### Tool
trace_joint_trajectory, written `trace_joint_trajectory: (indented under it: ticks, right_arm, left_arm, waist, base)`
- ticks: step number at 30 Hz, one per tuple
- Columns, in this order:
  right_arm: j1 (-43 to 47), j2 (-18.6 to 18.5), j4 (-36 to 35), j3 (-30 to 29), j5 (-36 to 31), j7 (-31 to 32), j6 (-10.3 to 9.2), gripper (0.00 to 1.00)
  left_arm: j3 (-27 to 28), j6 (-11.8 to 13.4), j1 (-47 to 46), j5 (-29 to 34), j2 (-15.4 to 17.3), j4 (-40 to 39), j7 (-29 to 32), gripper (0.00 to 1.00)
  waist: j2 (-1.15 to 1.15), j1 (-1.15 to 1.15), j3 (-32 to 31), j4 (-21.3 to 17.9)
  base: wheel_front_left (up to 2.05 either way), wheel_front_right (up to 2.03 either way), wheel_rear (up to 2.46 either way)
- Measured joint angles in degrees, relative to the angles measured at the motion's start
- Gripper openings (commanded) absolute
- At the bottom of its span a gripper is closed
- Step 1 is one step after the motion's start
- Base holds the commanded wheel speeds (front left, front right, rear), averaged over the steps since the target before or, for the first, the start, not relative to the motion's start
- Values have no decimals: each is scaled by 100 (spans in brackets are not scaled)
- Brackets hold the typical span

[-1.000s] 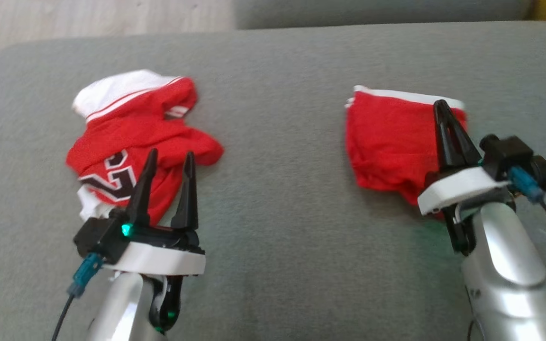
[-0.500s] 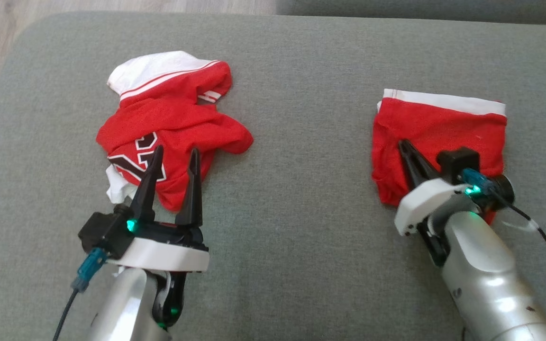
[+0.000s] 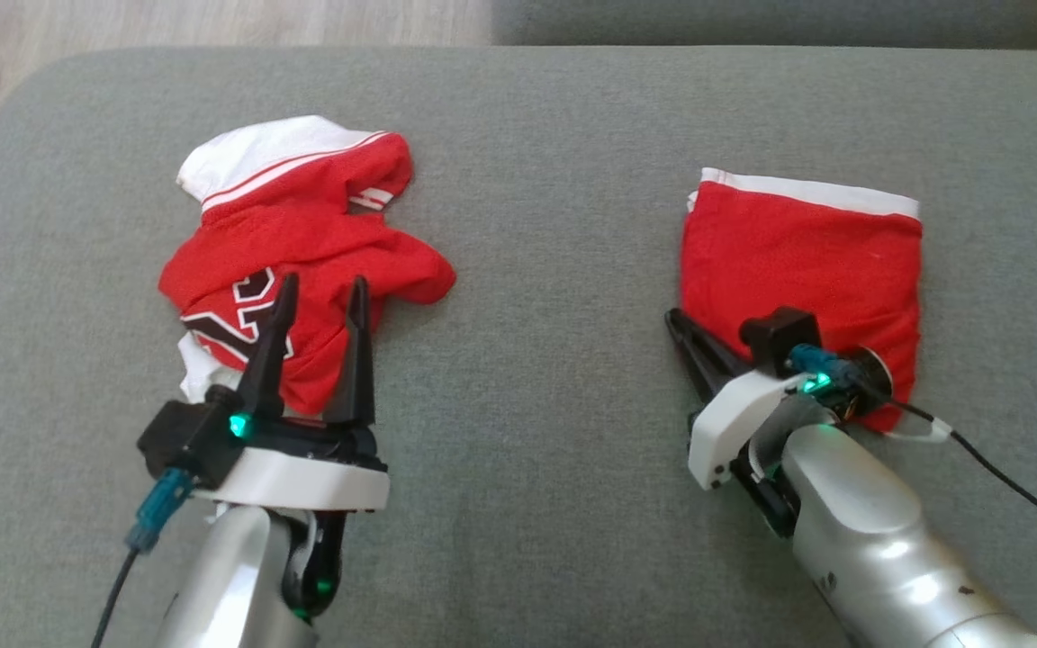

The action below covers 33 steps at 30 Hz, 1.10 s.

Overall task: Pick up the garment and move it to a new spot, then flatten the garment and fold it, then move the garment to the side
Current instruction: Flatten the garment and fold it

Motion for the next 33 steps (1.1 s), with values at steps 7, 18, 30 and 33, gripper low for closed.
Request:
trace_joint_trajectory:
  ticks: [7, 18, 30, 33]
  right_arm:
    - [-210, -78, -617, -537, 238, -116, 0, 0]
    - [1070, -331, -2554, -2448, -760, -133, 0, 0]
    - [2234, 30, -3424, -2942, -1138, -133, 0, 100]
    - [2249, 47, -3518, -2892, -1125, -133, 0, 100]
  left_arm:
    - [129, 0, 9, 2, 5, -22, 0, 100]
    - [288, 0, 279, 19, 5, -143, 0, 100]
    - [303, 0, 596, 105, 5, -155, 0, 100]
    - [297, 0, 594, 144, 5, -144, 0, 100]
  waist:
    - [0, 0, -179, -222]
    - [0, -1, -543, -665]
    - [0, -1, -728, -894]
    - [0, 0, -701, -874]
  base:
    - [0, 0, 0]
    - [0, 0, 0]
    - [0, 0, 0]
    - [0, 0, 0]
